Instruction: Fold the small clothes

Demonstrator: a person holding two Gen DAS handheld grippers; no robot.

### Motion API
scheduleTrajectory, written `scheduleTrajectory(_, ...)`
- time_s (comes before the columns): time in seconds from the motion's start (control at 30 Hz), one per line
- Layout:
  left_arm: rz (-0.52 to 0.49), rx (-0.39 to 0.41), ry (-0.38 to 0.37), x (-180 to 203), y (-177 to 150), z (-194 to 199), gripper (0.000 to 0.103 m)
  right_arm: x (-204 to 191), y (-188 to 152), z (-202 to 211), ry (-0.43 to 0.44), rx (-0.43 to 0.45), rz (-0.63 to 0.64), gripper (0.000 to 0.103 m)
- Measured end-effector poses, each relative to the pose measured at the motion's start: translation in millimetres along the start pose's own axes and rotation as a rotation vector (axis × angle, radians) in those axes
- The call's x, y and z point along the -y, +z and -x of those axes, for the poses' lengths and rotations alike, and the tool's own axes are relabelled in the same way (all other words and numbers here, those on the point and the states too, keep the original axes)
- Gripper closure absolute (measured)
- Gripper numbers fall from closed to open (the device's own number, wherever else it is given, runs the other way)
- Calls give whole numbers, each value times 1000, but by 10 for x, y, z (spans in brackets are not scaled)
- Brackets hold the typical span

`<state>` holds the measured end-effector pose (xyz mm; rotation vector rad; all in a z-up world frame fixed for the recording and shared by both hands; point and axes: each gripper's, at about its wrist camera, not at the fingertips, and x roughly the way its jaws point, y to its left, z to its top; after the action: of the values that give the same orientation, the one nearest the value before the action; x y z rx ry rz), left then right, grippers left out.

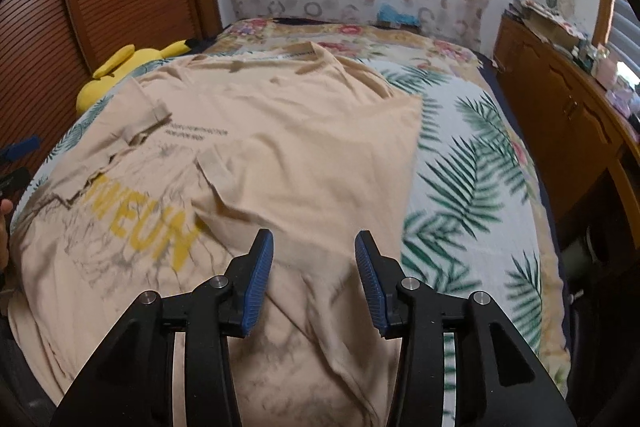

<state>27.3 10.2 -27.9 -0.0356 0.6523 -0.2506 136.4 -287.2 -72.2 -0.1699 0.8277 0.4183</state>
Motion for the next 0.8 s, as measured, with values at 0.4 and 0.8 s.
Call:
scheduleTrajectory(0.4,5,-12,0,-12,-24,-43,0,19,-51,-34,32,-16,-11,60)
scheduleTrajectory(0.8,10,-11,0,-47,-36,-30,0,-285,-175,91,100,-7,72,91)
